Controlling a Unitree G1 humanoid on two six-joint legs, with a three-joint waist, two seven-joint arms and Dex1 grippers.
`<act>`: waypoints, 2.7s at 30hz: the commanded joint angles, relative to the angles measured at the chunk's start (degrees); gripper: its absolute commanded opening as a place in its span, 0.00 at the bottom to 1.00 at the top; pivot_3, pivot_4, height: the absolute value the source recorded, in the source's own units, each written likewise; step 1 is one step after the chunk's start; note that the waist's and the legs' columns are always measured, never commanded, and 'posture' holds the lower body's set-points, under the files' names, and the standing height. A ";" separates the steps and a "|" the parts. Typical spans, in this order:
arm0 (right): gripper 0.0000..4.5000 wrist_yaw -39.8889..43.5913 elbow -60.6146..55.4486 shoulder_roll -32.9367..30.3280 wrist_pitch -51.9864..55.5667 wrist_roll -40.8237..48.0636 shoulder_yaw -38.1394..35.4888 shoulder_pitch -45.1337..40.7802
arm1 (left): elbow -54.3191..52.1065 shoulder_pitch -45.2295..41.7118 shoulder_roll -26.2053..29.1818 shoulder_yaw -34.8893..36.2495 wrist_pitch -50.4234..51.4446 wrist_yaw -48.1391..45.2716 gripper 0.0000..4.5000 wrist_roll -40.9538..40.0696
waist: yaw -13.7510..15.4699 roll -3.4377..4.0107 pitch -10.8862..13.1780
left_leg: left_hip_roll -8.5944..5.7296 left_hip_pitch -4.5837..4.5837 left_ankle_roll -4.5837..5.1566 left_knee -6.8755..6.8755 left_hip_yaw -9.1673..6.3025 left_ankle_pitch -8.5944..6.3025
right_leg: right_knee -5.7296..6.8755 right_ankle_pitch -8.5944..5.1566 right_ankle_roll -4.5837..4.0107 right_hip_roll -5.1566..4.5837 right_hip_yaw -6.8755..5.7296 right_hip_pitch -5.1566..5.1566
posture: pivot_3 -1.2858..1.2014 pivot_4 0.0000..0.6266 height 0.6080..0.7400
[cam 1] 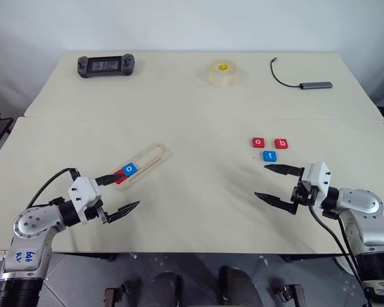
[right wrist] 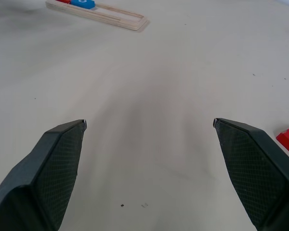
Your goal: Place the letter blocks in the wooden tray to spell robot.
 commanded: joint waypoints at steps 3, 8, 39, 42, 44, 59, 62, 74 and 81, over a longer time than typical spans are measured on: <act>0.98 0.48 0.51 0.50 -0.20 0.89 -0.79 -1.27 | -3.54 2.04 -0.66 2.47 0.65 2.67 1.00 -1.25 | -0.01 0.00 0.00 | 0.00 0.00 0.00 0.00 0.00 0.00 | -0.01 0.00 0.00 0.00 0.00 0.00 | 0.52 0.24 1.00; 0.98 -0.21 -2.72 3.13 2.18 3.14 0.09 -3.26 | -5.12 6.85 -3.48 8.41 1.40 6.25 1.00 -5.25 | -0.15 0.00 0.00 | 0.02 0.00 -0.02 0.00 -0.01 -0.01 | -0.02 0.00 0.00 0.00 0.00 -0.01 | 0.52 0.24 1.00; 0.98 -5.44 -23.55 4.97 13.55 6.12 2.41 -0.85 | 21.85 -13.58 -0.68 1.18 1.79 -0.64 1.00 0.99 | -0.22 -0.06 -0.02 | 0.07 0.02 -0.06 0.00 0.07 -0.13 | 0.16 -0.04 -0.08 0.09 -0.09 -0.12 | 0.52 0.24 1.00; 0.98 -6.49 -24.88 4.95 13.91 6.11 2.23 0.14 | 23.80 -14.35 -0.97 0.12 1.27 -0.15 1.00 2.22 | -0.04 -0.06 -0.02 | 0.07 0.00 -0.06 0.01 0.08 -0.13 | 0.16 -0.04 -0.08 0.09 -0.09 -0.12 | 0.52 0.24 1.00; 0.98 -7.13 -25.41 4.99 14.03 6.12 2.23 0.37 | 24.86 -14.79 -1.20 -0.42 1.13 0.03 1.00 2.72 | -0.02 -0.07 -0.03 | 0.07 0.00 -0.05 0.04 0.07 -0.13 | 0.17 -0.04 -0.08 0.08 -0.08 -0.11 | 0.52 0.24 1.00; 1.00 -8.77 -25.23 5.28 13.11 5.71 2.74 0.26 | 33.04 -18.93 -1.85 -2.15 -1.07 -1.82 0.76 3.98 | 0.55 -0.03 -0.05 | 0.02 0.11 -0.02 0.08 0.08 -0.11 | 0.27 -0.04 -0.08 0.02 -0.05 -0.04 | 0.52 0.24 1.00; 1.00 -8.53 -25.39 4.28 12.85 5.49 1.77 1.70 | 28.90 -18.34 -3.36 -2.83 -3.38 -5.68 0.76 1.91 | 0.72 -0.03 -0.05 | 0.02 0.10 -0.03 0.08 0.08 -0.09 | 0.28 -0.04 -0.08 0.02 -0.05 -0.04 | 0.52 0.24 1.00; 1.00 -11.43 -28.75 -1.16 11.30 4.87 -13.37 18.82 | 23.73 -32.71 -13.86 -22.83 -2.88 -13.10 0.76 11.20 | 2.56 -0.13 -0.06 | -0.11 -0.05 0.07 0.10 0.10 -0.06 | 0.15 0.00 -0.01 0.01 -0.09 -0.01 | 0.52 0.24 1.00; 1.00 -13.09 -30.91 0.28 9.48 4.18 -19.56 30.66 | 33.93 -39.21 -18.49 -27.05 -6.89 -14.14 0.76 15.23 | 1.78 -0.17 -0.03 | -0.08 0.00 0.12 0.11 0.29 -0.04 | 0.14 0.02 0.04 0.05 -0.01 -0.01 | 0.52 0.24 1.00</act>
